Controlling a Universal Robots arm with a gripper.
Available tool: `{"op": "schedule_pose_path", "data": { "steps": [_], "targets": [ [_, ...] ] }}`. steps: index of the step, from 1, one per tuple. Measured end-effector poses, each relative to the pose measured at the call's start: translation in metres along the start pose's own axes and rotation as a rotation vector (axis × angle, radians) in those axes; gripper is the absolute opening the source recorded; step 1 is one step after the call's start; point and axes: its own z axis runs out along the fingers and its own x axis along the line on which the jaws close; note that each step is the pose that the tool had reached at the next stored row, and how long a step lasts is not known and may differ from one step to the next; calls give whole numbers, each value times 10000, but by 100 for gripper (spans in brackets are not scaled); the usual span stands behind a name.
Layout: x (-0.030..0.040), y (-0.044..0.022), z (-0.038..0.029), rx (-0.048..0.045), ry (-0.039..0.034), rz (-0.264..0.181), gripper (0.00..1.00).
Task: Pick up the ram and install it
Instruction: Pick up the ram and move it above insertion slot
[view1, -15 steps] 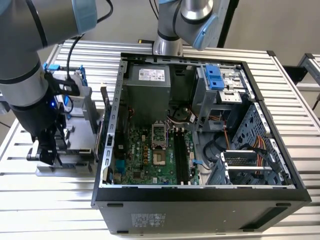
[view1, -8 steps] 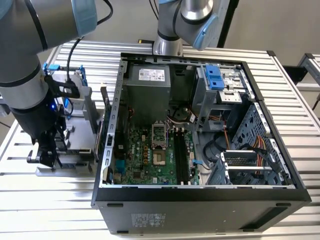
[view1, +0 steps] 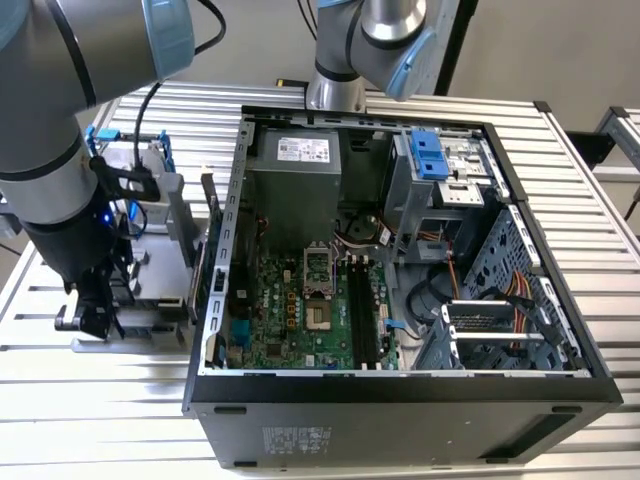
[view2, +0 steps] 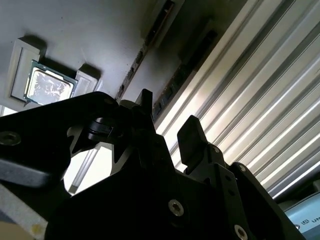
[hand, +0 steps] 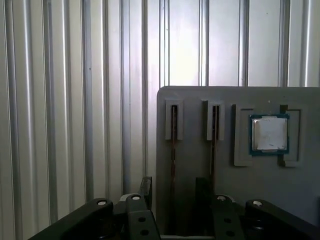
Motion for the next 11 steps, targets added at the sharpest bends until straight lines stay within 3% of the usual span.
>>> {"op": "schedule_pose_path", "data": {
  "steps": [5,11],
  "targets": [
    [1,12,66,30,2,1,100],
    [2,27,93,51,2,2,100]
  ]
}}
